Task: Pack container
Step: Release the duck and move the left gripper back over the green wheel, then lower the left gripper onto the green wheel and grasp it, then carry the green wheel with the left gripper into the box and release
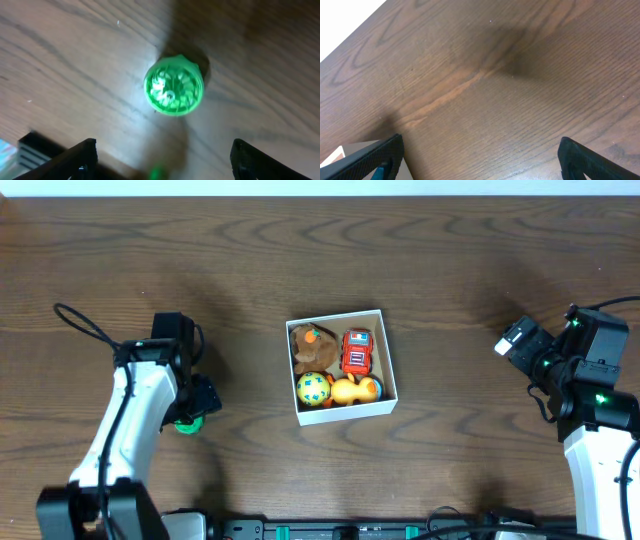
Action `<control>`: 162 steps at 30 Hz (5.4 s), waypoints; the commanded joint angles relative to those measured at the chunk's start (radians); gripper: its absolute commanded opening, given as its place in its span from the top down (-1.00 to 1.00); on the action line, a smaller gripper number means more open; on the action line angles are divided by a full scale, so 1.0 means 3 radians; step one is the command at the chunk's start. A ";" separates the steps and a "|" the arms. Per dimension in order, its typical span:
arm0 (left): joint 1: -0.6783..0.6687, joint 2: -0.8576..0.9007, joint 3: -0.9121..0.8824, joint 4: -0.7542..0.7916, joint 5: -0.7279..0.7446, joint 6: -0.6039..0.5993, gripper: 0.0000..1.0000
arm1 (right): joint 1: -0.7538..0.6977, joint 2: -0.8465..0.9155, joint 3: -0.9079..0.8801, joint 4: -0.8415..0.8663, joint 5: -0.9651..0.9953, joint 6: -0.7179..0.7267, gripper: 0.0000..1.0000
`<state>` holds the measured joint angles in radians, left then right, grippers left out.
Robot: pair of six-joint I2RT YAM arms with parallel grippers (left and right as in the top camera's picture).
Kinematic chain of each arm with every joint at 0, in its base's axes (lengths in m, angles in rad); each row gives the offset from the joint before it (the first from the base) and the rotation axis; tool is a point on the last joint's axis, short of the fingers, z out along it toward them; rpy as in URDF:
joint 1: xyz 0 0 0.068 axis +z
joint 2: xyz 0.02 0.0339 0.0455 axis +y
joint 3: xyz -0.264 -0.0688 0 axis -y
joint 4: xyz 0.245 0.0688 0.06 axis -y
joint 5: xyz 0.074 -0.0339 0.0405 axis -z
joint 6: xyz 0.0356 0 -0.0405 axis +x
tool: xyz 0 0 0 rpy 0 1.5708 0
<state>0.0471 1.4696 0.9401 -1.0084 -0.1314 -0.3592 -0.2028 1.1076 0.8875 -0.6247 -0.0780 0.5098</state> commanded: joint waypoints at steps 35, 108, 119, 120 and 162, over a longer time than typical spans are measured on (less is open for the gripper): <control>0.0079 0.0757 -0.0121 0.0936 0.0590 0.0551 -0.38 | -0.0025 -0.0027 0.0064 -0.0003 -0.0013 0.0045 -0.99; -0.0290 0.0757 -0.0615 0.0916 0.0748 0.0107 -0.57 | -0.0024 -0.0027 0.0064 -0.0004 -0.0014 0.0045 -0.99; -0.0290 0.0755 -0.0615 0.0856 0.0749 0.0107 -0.37 | -0.0024 -0.0027 0.0064 -0.0004 -0.0014 0.0045 -0.99; -0.0290 0.0755 -0.0615 0.0837 0.0749 0.0107 -0.36 | -0.0024 -0.0027 0.0064 -0.0004 -0.0014 0.0043 -0.98; -0.2308 0.0150 0.1311 0.0346 0.0612 0.0759 0.10 | -0.0024 -0.0027 0.0064 -0.0003 -0.0014 0.0045 -0.98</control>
<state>-0.6086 1.4582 1.3266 -0.9108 0.0887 -0.1646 -0.2028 1.1076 0.8875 -0.6250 -0.0784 0.5129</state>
